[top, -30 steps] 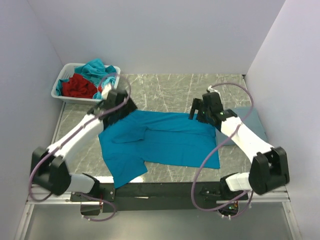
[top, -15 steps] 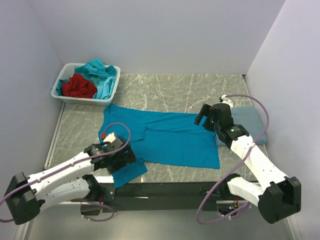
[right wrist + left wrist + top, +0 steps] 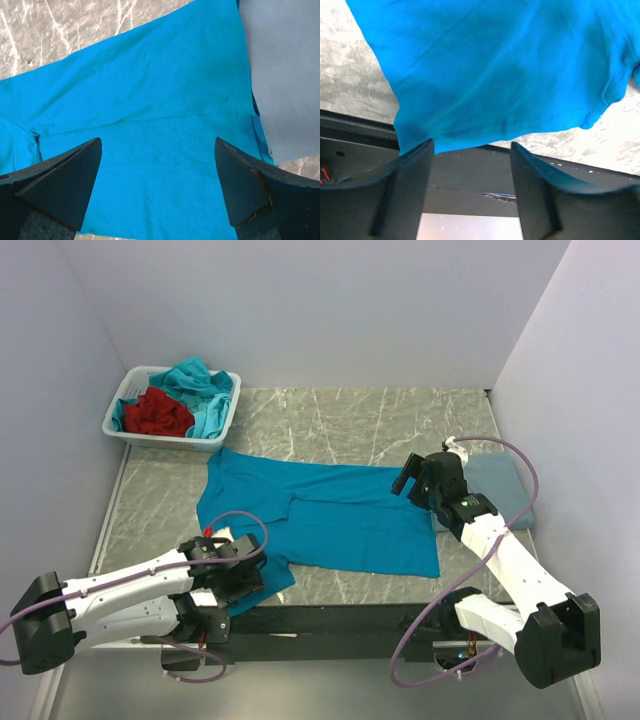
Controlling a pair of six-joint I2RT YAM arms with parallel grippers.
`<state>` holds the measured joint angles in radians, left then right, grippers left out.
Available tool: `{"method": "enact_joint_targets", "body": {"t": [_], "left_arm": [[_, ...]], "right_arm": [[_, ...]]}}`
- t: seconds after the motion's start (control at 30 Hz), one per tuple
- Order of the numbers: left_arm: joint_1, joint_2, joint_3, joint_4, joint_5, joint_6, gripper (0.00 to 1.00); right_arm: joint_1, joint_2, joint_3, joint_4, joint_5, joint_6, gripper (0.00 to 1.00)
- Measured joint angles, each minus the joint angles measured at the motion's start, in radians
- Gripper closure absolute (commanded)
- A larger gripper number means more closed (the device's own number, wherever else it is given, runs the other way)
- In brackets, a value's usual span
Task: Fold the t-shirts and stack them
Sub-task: Fold the tshirt
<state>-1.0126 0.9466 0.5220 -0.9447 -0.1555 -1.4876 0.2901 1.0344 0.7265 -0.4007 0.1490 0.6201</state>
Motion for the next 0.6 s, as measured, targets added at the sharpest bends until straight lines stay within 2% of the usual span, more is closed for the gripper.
{"method": "enact_joint_targets", "body": {"t": [0.27, 0.6], "left_arm": [[-0.003, 0.073, -0.001, 0.000, 0.013, 0.027, 0.53], [-0.002, 0.159, -0.001, 0.032, 0.024, 0.100, 0.58]], "right_arm": [[-0.006, -0.001, -0.022, -0.008, 0.000, 0.006, 0.00], [-0.010, -0.079, -0.052, -0.098, 0.024, 0.035, 0.00]]}}
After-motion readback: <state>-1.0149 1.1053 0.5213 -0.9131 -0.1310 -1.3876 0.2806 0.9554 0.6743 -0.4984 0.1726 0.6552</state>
